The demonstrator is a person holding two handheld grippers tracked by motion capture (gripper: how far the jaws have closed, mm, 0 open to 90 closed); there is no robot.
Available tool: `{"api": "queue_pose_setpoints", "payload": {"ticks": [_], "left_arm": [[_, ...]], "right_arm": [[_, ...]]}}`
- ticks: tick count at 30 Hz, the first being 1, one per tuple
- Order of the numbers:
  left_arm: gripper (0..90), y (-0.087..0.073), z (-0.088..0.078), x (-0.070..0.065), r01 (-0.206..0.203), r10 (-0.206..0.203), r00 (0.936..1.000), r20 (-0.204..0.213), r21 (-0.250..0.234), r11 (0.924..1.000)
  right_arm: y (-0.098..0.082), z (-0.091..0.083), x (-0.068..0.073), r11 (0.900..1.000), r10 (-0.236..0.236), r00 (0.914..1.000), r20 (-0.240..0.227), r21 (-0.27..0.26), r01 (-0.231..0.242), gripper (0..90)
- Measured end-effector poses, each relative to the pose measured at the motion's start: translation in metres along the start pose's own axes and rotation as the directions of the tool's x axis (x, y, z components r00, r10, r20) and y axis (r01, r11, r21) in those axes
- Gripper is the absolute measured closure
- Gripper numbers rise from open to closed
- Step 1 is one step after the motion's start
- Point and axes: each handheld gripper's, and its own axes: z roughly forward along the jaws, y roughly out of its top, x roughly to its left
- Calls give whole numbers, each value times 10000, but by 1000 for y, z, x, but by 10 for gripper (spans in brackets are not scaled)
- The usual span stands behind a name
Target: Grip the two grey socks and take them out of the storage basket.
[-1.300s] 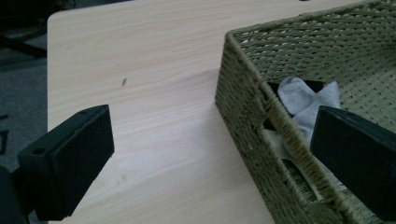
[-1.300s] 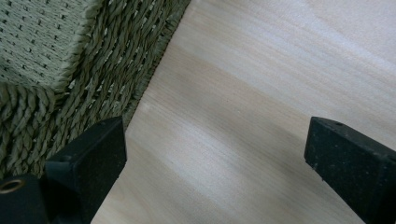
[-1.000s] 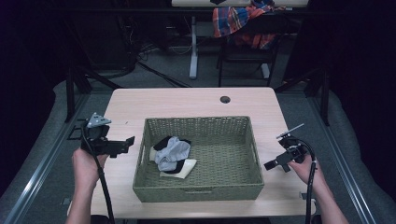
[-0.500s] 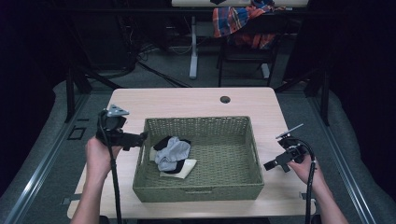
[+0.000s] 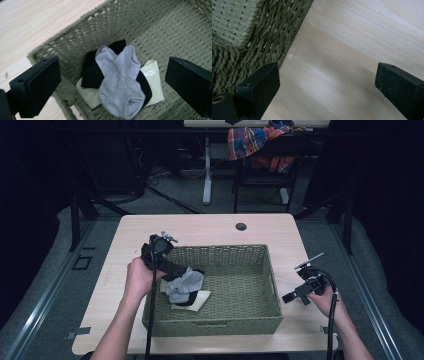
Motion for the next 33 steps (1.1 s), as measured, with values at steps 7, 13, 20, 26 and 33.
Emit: {"api": "queue_pose_setpoints", "payload": {"ticks": [7,13,20,26,33], "left_arm": [[58,-1,26,-4,-125,129,9999,-39,1066,9942],[202,-4,39,-7,-127,97,9998,196,1593,9871],[341,-8,53,-10,61,-85,9999,96,2301,9732],[477,-10,60,-14,-95,68,9999,120,2420,9702],[629,-12,68,-18,-322,243,9992,329,2636,9641]], "right_arm": [[0,1,0,10000,-26,10000,22,87,26,62],[1,1,1,9997,-131,9999,15,209,130,62],[1,3,1,9999,-97,10000,22,141,97,66],[0,3,2,9999,94,9999,84,-133,-93,69],[0,1,1,10000,-49,9999,93,35,49,71]]}}
